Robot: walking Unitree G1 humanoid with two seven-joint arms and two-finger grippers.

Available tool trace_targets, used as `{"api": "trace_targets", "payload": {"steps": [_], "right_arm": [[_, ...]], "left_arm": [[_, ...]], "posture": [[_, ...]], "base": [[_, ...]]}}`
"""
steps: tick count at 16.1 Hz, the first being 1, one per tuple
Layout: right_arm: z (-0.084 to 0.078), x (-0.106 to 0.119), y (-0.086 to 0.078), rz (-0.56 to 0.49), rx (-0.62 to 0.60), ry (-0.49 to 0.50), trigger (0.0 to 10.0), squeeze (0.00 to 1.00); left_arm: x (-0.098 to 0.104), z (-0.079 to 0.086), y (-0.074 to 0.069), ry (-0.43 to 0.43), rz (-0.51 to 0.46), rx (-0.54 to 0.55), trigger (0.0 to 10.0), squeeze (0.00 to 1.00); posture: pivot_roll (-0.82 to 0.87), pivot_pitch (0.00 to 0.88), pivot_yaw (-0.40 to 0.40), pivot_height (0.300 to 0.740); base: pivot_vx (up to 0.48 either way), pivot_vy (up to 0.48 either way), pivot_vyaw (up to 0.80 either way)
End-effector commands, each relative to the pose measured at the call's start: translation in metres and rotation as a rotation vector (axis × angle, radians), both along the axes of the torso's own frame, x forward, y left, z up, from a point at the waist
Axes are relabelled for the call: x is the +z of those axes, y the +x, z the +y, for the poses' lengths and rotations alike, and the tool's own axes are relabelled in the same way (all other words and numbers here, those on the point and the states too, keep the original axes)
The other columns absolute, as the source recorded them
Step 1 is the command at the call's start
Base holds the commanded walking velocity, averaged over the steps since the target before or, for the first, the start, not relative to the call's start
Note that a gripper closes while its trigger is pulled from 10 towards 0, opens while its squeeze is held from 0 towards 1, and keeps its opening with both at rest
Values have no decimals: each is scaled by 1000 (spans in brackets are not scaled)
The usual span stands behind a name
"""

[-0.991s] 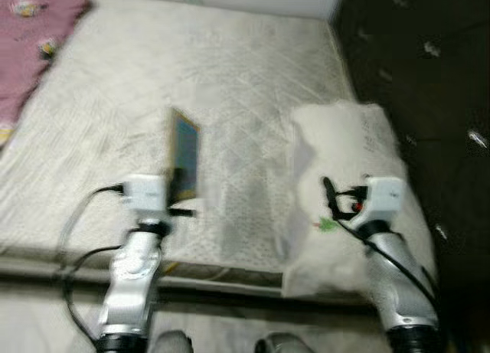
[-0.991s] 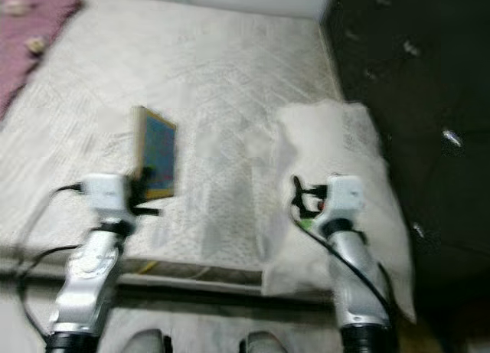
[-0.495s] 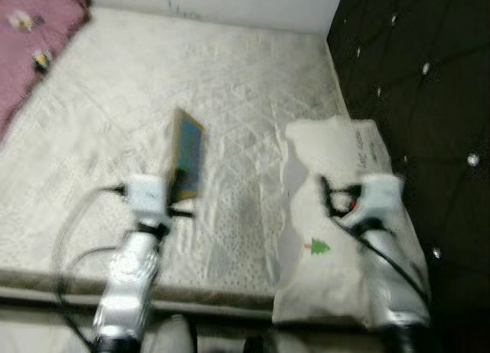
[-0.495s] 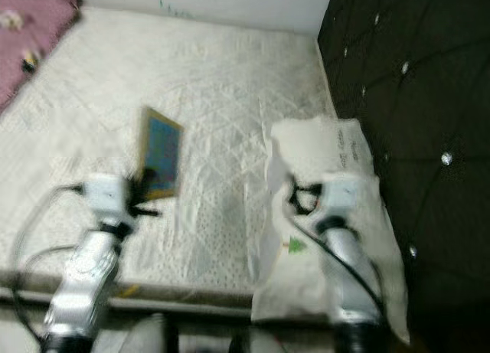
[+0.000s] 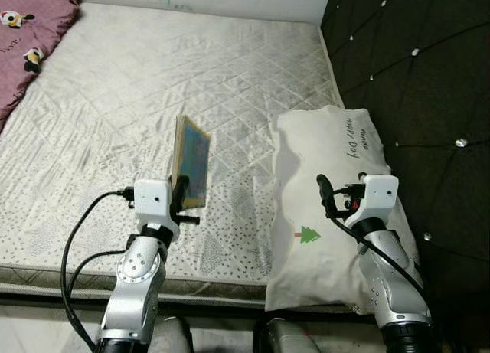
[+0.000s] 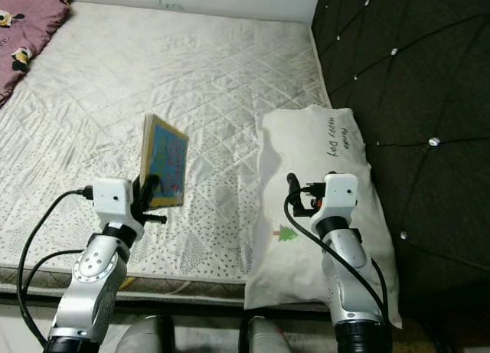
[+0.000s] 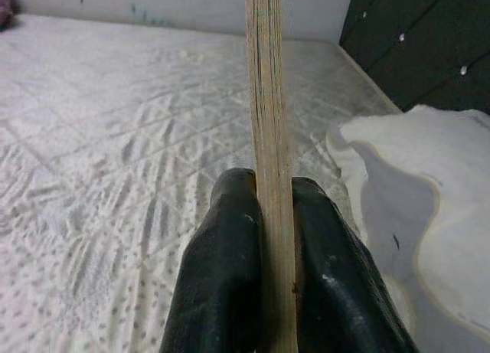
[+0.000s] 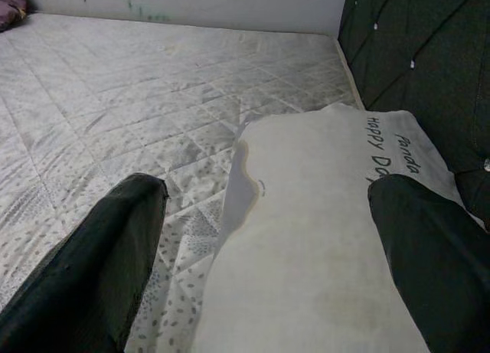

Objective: Clean up the room

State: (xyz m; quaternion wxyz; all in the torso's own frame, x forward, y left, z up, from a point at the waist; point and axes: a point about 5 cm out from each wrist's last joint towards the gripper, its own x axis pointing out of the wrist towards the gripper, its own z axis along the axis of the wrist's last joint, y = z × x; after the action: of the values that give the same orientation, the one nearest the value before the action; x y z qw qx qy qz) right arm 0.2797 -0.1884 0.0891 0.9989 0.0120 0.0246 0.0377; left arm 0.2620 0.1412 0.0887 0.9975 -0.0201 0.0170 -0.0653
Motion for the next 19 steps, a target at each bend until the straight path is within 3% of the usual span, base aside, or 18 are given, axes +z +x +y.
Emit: {"api": "trace_targets", "payload": {"steps": [1,3,7,8,9,12,14,19], "right_arm": [[-1,-1,-2,7,-4,-2,10000,0],[-1,-1,-2,4,0,1,10000,0],[0,-1,-3,4,1,3,10000,0],[0,-1,-3,4,1,3,10000,0],[0,-1,-3,3,1,4,10000,0],[0,-1,-3,1,-2,10,10000,0],[0,-1,-4,4,-1,6,10000,0],[-1,-1,-4,6,2,-3,10000,0]], "left_arm": [[2,4,1,-8,0,33,10000,0],[1,6,1,-20,7,40,10000,0],[-5,9,2,109,32,57,10000,0],[-5,8,2,38,33,29,10000,0],[-5,12,2,83,34,63,10000,0],[2,18,1,29,-19,65,10000,0],[-1,17,2,53,22,86,10000,0],[-3,10,5,33,46,-76,10000,0]], "posture": [[-12,144,-65,731],[-11,146,-64,711],[-10,148,-64,666],[-10,149,-64,651],[-10,149,-64,641],[-11,149,-63,626],[-12,150,-64,626],[-10,152,-71,626]], "base": [[0,0,0],[0,0,0],[0,0,0],[0,0,0],[0,0,0],[0,0,0],[0,0,0],[0,0,0]]}}
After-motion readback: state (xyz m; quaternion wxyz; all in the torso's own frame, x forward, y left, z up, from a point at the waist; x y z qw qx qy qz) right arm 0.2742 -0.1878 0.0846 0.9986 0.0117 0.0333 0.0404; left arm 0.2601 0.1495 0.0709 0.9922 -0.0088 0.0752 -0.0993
